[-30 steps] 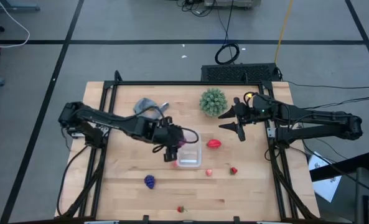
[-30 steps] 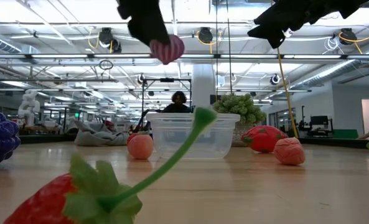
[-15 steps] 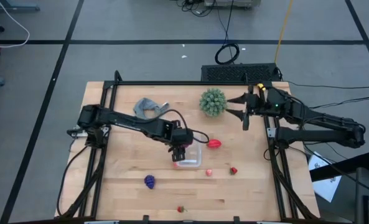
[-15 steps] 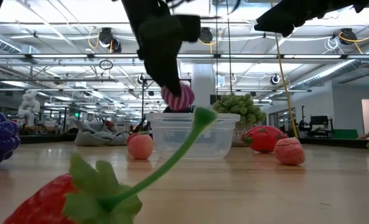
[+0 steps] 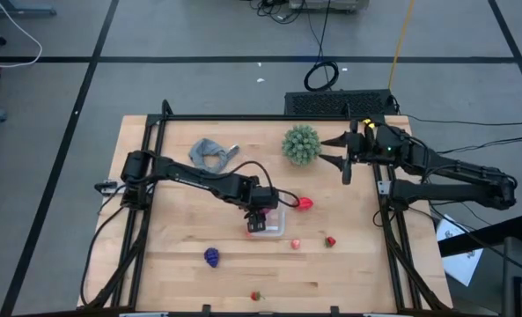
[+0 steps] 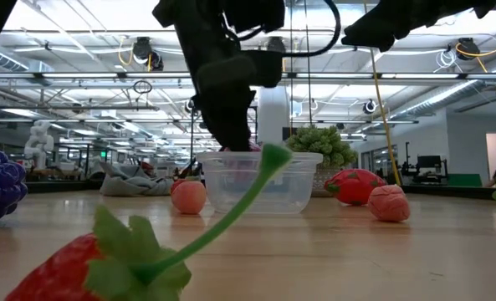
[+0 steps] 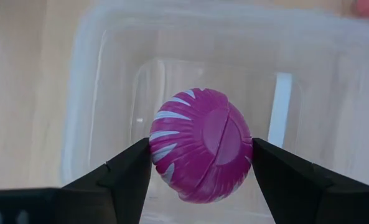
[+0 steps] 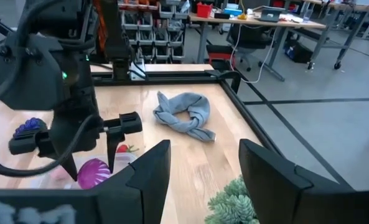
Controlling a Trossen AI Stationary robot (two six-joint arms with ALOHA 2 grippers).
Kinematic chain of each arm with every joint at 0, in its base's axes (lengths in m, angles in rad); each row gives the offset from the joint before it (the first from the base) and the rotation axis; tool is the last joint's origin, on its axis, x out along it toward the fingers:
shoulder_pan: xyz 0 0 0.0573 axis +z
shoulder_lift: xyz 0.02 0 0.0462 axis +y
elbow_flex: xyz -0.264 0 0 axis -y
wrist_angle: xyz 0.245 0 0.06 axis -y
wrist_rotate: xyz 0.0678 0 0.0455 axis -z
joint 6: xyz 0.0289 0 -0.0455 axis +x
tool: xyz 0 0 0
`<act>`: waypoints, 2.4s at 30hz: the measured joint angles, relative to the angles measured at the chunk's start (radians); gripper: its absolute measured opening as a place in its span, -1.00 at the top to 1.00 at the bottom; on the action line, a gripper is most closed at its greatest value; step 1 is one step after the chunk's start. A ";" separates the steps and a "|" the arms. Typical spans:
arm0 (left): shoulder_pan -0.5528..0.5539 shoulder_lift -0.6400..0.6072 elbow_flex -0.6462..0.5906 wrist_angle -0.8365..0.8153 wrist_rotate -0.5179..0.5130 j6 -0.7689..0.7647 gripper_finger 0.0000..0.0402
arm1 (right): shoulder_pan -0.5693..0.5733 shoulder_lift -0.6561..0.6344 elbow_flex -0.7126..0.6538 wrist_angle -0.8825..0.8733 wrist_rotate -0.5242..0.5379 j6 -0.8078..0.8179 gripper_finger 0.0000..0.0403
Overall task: Pick and placing Produce into tupperware
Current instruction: Put the onion into the transparent bin, then put the top left strawberry into the transparent bin
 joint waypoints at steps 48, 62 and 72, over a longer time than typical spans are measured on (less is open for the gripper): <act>0.066 0.014 0.000 0.024 -0.028 -0.010 -0.54 | 0.000 0.000 0.000 -0.014 -0.001 0.011 0.09; 0.038 -0.286 0.000 -0.213 -0.146 0.029 -0.52 | 0.000 0.000 0.000 -0.020 -0.001 0.011 0.09; -0.018 -0.313 -0.077 -0.390 -0.185 -0.302 -0.44 | 0.002 0.000 0.000 -0.025 -0.001 0.026 0.09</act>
